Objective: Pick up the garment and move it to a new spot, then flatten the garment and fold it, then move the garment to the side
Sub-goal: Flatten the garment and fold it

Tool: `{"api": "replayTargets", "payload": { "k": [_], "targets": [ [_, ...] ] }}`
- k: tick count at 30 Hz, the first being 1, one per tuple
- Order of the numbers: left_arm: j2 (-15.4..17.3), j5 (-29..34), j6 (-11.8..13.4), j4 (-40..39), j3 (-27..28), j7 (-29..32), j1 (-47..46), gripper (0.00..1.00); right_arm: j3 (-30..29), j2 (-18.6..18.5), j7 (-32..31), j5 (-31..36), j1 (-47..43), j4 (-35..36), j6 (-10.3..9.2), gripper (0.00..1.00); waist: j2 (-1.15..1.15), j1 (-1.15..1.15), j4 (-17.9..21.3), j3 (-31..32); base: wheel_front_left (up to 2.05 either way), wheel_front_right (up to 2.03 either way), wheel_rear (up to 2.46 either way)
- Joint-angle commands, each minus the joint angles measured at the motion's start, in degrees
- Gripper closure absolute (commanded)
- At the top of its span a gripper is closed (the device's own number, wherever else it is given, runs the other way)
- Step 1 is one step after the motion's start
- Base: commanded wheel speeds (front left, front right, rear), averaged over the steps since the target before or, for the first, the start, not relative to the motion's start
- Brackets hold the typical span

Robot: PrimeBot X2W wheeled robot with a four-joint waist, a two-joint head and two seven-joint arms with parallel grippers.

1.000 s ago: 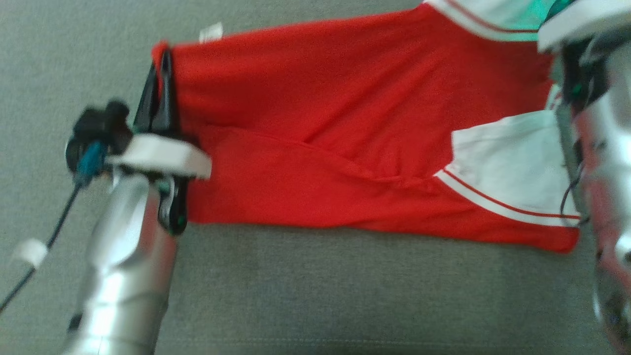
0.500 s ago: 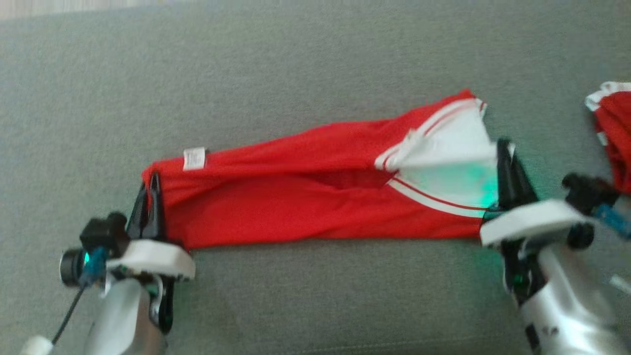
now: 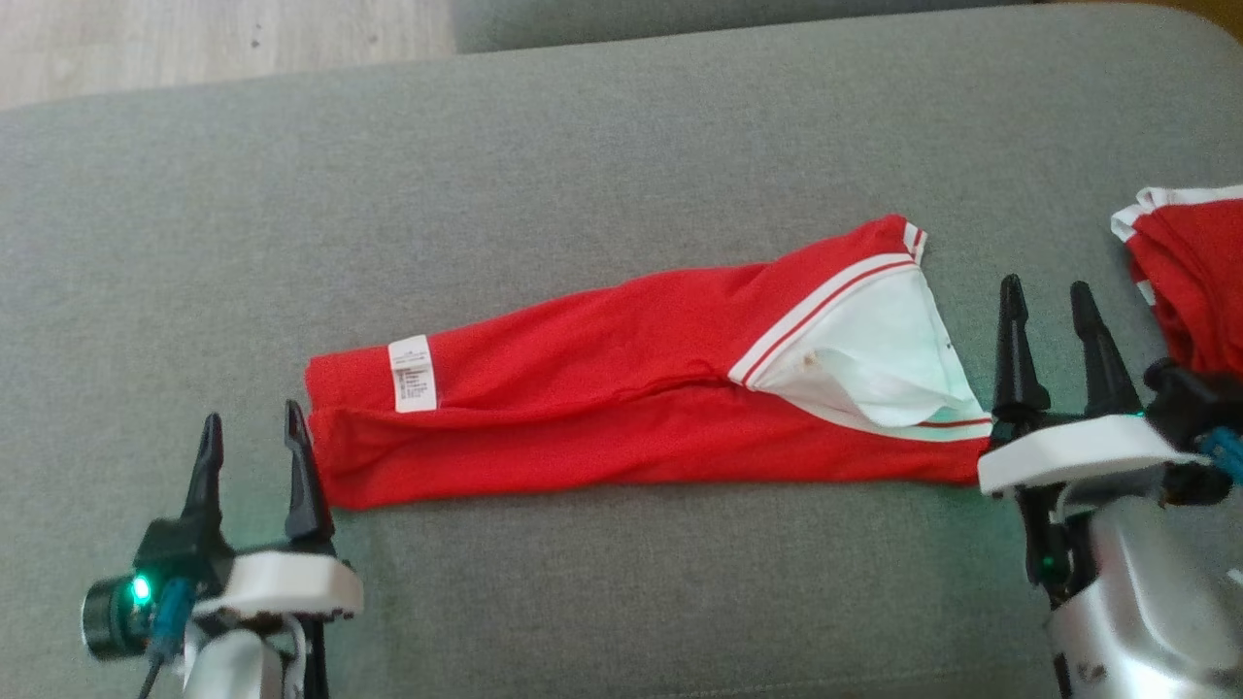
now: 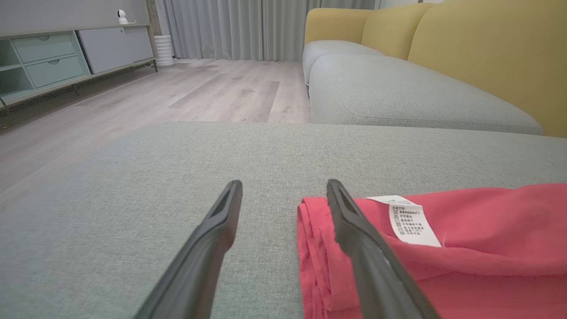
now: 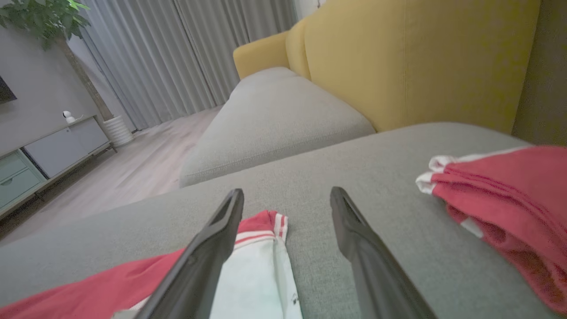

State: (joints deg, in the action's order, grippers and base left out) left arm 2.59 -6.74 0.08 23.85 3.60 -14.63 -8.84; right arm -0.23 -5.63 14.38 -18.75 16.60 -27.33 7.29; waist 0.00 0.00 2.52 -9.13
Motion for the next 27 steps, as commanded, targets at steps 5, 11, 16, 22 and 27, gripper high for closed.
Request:
{"api": "replayTargets", "payload": {
  "k": [5,11,16,22,27],
  "targets": [
    [0.3,-0.6,1.0,-4.4,-0.6,-0.4,3.6,0.00,-1.1,2.1,0.6,8.2,-4.0,2.5,0.20,0.00,0.00,0.00,-1.3,2.3,0.00,0.00,0.00],
    [0.3,-2.4,2.0,-5.2,-2.8,-0.4,5.7,0.00,-1.0,2.7,0.6,8.3,-6.0,0.9,0.20,0.00,0.00,0.00,-1.7,3.1,0.00,0.00,0.00],
    [0.3,-3.1,2.6,-5.5,-3.8,-0.4,5.7,0.00,0.1,2.7,0.6,7.0,-5.4,0.3,0.20,0.00,0.00,0.00,-1.8,2.6,0.00,0.00,0.00],
    [0.3,-3.7,2.7,-5.6,-5.9,-0.4,4.3,0.00,-0.4,2.7,0.6,9.1,-0.7,-5.4,0.20,0.00,0.00,0.00,-2.9,0.5,0.00,0.00,0.00],
    [0.3,-4.3,2.8,-4.9,-7.8,-0.4,3.0,0.00,-3.1,2.7,-0.3,12.0,5.7,-14.5,0.20,0.00,0.00,0.00,-4.7,-1.7,0.00,0.00,0.00]
  ]
}}
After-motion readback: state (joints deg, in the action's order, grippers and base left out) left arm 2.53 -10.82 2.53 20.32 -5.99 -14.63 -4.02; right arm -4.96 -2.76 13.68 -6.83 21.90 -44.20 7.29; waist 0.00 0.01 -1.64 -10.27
